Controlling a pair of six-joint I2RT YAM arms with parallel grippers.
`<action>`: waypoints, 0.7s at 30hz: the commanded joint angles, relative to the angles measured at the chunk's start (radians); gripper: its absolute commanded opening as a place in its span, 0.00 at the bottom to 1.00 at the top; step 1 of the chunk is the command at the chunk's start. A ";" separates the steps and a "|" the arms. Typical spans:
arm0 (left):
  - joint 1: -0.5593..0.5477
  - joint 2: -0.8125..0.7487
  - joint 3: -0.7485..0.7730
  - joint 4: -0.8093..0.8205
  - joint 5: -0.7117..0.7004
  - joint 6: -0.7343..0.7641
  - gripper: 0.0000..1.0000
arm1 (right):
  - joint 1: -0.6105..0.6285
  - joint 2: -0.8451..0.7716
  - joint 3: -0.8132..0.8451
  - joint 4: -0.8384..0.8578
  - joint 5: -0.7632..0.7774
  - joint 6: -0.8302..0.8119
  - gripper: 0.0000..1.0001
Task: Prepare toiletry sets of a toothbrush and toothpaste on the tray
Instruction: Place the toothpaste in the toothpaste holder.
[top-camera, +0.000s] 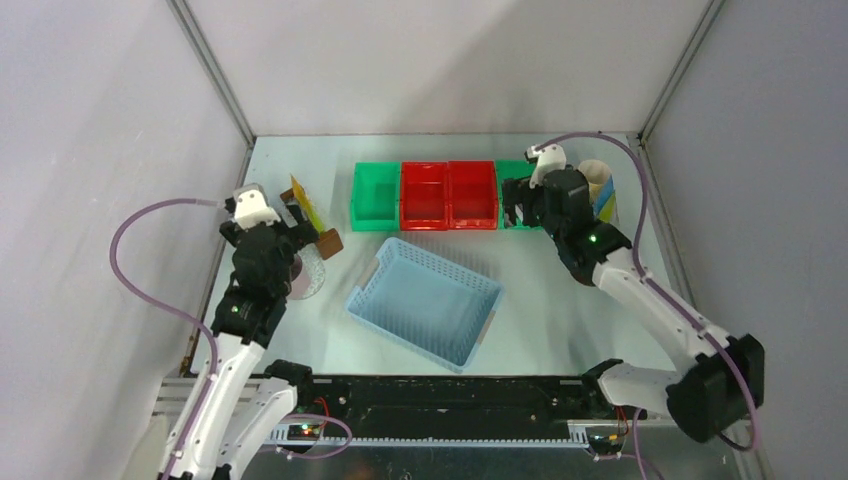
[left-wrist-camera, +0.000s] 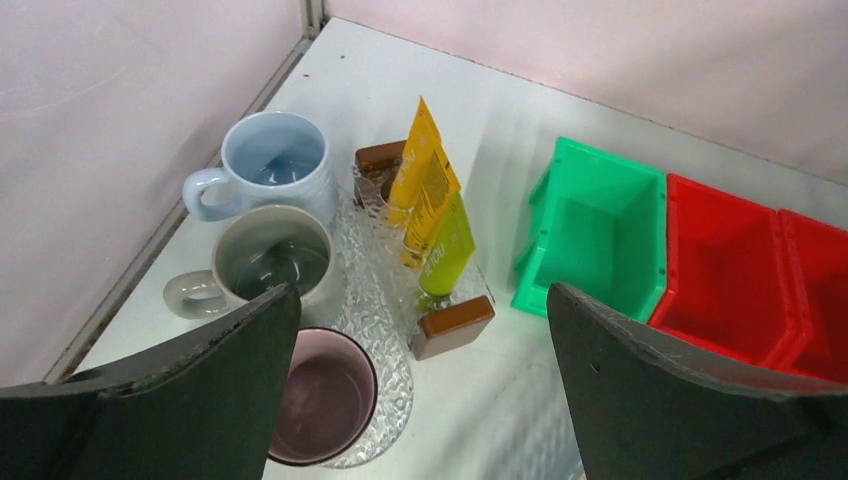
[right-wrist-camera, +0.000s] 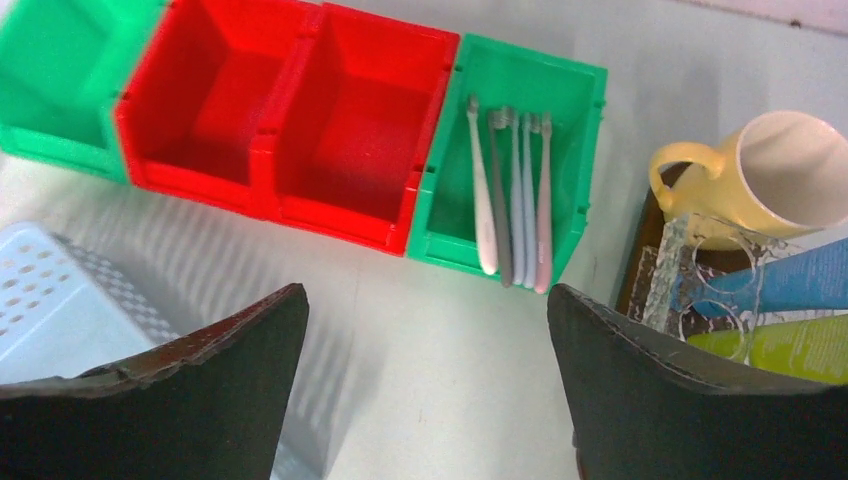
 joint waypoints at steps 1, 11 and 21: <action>-0.029 -0.087 -0.047 -0.001 0.043 0.055 1.00 | -0.068 0.115 0.101 -0.045 -0.063 0.015 0.90; -0.077 -0.186 -0.126 0.027 -0.006 0.072 1.00 | -0.161 0.459 0.282 -0.164 -0.105 -0.066 0.68; -0.096 -0.196 -0.141 0.032 -0.062 0.095 1.00 | -0.170 0.642 0.417 -0.226 -0.116 -0.137 0.37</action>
